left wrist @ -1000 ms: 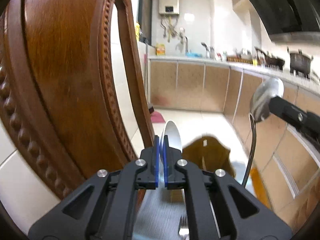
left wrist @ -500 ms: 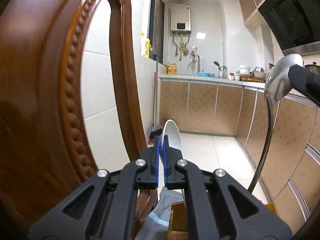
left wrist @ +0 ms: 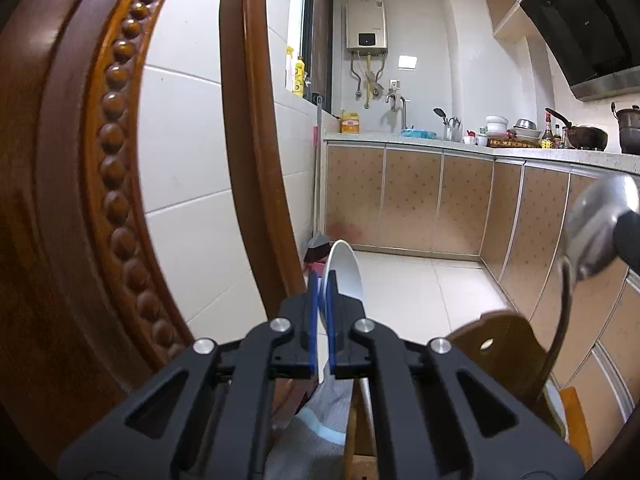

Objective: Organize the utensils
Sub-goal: 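Lift the white spoon and steel ladle and carry both toward the wooden holder, then lower both utensils into the wooden holder and open both tools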

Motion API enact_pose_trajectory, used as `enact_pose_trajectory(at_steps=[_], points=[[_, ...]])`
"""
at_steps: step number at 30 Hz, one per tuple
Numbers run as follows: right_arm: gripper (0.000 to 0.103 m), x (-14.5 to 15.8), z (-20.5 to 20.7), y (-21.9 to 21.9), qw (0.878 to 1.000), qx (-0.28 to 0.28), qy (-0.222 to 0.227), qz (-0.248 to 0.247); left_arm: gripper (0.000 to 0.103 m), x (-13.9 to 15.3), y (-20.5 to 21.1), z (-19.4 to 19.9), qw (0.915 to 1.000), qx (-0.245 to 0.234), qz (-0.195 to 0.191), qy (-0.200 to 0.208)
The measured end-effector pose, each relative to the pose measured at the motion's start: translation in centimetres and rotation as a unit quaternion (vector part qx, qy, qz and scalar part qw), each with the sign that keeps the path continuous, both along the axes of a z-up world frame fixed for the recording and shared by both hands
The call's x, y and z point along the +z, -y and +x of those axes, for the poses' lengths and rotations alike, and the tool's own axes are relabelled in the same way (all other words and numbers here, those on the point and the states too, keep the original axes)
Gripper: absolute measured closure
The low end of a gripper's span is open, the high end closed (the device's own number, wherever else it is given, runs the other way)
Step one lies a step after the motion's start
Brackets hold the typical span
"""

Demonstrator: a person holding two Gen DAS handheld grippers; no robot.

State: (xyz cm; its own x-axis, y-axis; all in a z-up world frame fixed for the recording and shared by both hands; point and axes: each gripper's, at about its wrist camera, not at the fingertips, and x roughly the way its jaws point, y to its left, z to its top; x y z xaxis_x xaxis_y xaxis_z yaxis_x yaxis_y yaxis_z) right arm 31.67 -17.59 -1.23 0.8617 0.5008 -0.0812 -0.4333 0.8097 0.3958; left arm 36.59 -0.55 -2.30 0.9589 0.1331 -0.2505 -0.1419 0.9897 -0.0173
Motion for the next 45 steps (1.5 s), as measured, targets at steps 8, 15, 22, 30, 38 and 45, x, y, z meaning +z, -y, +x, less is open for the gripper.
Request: enact_pose_trajectory(at_steps=[8,15,22,30,38,45], points=[[0.101,-1.4,-2.6,2.4,0.999,-0.028,-0.014,0.019,0.098,-1.7,0.2,-0.7,0.9998,0.0,0.002,-0.017],[0.101,-2.1,-4.4,3.5,0.998,-0.05,-0.031,0.023,0.085,-2.3,-0.3,-1.8,0.9995,0.001,-0.007,-0.032],[0.081,-2.3,-5.8,3.6,0.997,-0.06,-0.05,0.005,0.065,-2.3,-1.1,-4.0,0.9993,-0.002,-0.019,-0.032],[0.071,-2.4,-8.6,3.6,0.996,-0.062,-0.065,-0.008,0.048,-2.2,-1.9,-7.3,0.998,-0.008,-0.044,-0.044],[0.069,-6.3,-9.2,5.4,0.967,-0.08,-0.233,-0.063,0.046,-4.4,-1.1,-11.6,0.982,-0.058,-0.044,-0.174],[0.07,-9.8,-7.5,5.3,0.937,-0.057,-0.336,-0.08,0.054,-9.0,0.2,-11.8,0.956,-0.101,-0.018,-0.275]])
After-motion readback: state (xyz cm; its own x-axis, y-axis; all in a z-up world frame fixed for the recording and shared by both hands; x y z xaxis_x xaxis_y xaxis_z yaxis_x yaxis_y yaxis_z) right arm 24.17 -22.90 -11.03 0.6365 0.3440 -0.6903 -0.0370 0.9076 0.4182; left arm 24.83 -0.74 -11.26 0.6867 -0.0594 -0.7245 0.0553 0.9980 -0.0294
